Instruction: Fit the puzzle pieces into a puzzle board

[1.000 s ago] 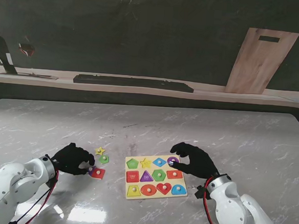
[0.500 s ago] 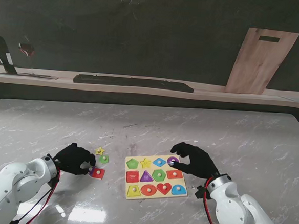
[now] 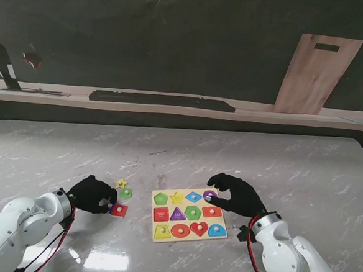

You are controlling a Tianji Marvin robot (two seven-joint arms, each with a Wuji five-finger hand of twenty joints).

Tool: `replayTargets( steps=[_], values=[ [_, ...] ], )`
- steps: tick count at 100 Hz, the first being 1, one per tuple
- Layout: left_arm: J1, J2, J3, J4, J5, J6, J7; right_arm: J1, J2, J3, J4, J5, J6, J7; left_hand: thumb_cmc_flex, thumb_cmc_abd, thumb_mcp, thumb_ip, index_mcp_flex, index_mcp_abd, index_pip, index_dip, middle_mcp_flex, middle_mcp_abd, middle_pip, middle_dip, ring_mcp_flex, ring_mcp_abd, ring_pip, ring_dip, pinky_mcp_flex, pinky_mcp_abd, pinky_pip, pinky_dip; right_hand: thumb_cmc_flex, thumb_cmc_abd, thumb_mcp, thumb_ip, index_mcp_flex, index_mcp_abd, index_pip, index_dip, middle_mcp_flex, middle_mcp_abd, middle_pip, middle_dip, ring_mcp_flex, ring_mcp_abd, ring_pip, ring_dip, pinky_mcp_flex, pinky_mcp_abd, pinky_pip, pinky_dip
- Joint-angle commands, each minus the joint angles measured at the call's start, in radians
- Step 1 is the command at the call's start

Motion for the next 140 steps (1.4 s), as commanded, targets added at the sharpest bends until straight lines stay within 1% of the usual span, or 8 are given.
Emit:
replayTargets(
  steps=[1,46,75,83,89,110,126,140],
  values=[
    [0.0,-0.002,0.002,0.0,-0.004,0.003,-0.003,-0.008,0.0,-0.001,-0.006,-0.004,-0.002,0.001,0.037,-0.03,-0.008,-0.046,0.016,-0.029,0.03,-0.011,0.024,-0.014,0.02,0.018,0.034,-0.041,0.022,0.009,0.0,-0.132,0.022,-0.003,-0.016,0.026,-0.014,0.029,-0.003,-0.017,-0.015,-0.003,0.013,-0.029,0.012,0.011,0.007,-0.017,0.013,0.016,-0.011,0.006,0.016,0.017],
    [-0.002,-0.002,0.021,0.004,-0.007,0.023,-0.006,-0.009,0.0,0.0,-0.007,-0.006,-0.003,-0.002,0.096,-0.065,0.029,-0.044,0.026,-0.041,0.135,-0.024,0.132,-0.018,-0.054,0.175,0.08,-0.051,0.076,0.023,0.034,-0.136,0.054,0.011,-0.016,0.027,-0.014,0.029,-0.003,-0.017,-0.015,-0.003,0.012,-0.029,0.012,0.01,0.007,-0.017,0.013,0.016,-0.011,0.006,0.016,0.016],
    [-0.006,-0.003,0.036,0.013,-0.025,0.039,-0.019,-0.01,0.0,0.003,-0.008,-0.007,-0.003,-0.002,0.107,-0.052,0.031,-0.04,0.056,-0.046,0.177,-0.012,0.188,-0.014,-0.042,0.198,0.117,-0.049,0.108,0.031,0.059,-0.131,0.071,0.017,-0.017,0.026,-0.014,0.029,-0.004,-0.016,-0.016,-0.004,0.013,-0.029,0.012,0.011,0.008,-0.017,0.013,0.016,-0.011,0.007,0.016,0.016],
    [-0.002,-0.003,0.034,0.01,-0.025,0.042,-0.021,-0.011,0.0,0.003,-0.008,-0.007,-0.003,-0.002,0.116,-0.064,0.065,-0.039,0.05,-0.043,0.187,-0.026,0.209,-0.014,-0.096,0.231,0.118,-0.048,0.115,0.034,0.065,-0.129,0.072,0.017,-0.017,0.027,-0.014,0.029,-0.003,-0.016,-0.016,-0.004,0.013,-0.03,0.012,0.01,0.007,-0.018,0.013,0.016,-0.011,0.006,0.016,0.016],
    [0.001,-0.003,0.033,0.008,-0.025,0.046,-0.023,-0.011,0.0,0.004,-0.008,-0.007,-0.003,-0.002,0.129,-0.079,0.092,-0.037,0.045,-0.035,0.175,-0.025,0.22,-0.012,-0.145,0.262,0.123,-0.039,0.102,0.072,0.063,-0.127,0.069,0.016,-0.017,0.026,-0.014,0.029,-0.004,-0.017,-0.016,-0.004,0.013,-0.029,0.012,0.01,0.008,-0.017,0.013,0.016,-0.011,0.007,0.016,0.017],
    [0.005,-0.003,0.036,0.007,-0.024,0.058,-0.024,-0.011,0.0,0.004,-0.009,-0.006,-0.003,-0.002,0.149,-0.097,0.142,-0.035,0.057,-0.024,0.183,-0.021,0.246,-0.004,-0.142,0.284,0.16,-0.026,0.092,0.114,0.082,-0.123,0.079,0.019,-0.017,0.026,-0.014,0.029,-0.004,-0.018,-0.015,-0.003,0.013,-0.029,0.012,0.01,0.007,-0.017,0.013,0.016,-0.012,0.006,0.016,0.016],
    [0.003,-0.004,0.044,0.015,-0.017,0.065,-0.006,-0.011,0.0,0.005,-0.009,-0.005,-0.002,-0.004,0.137,-0.117,0.151,-0.04,0.085,-0.017,0.205,-0.019,0.28,0.005,-0.128,0.28,0.197,-0.023,0.106,0.118,0.116,-0.108,0.093,0.023,-0.016,0.027,-0.014,0.029,-0.002,-0.02,-0.015,-0.003,0.013,-0.029,0.012,0.01,0.008,-0.016,0.013,0.016,-0.011,0.007,0.016,0.017],
    [0.004,-0.003,0.044,0.016,-0.007,0.067,0.002,-0.01,-0.001,0.005,-0.009,-0.005,-0.001,-0.004,0.107,-0.147,0.209,-0.053,0.1,-0.02,0.246,-0.02,0.304,0.006,-0.101,0.267,0.229,-0.025,0.136,0.115,0.147,-0.099,0.106,0.023,-0.015,0.028,-0.015,0.029,0.001,-0.026,-0.015,-0.003,0.014,-0.028,0.011,0.01,0.008,-0.017,0.013,0.016,-0.012,0.006,0.016,0.017]
  ],
)
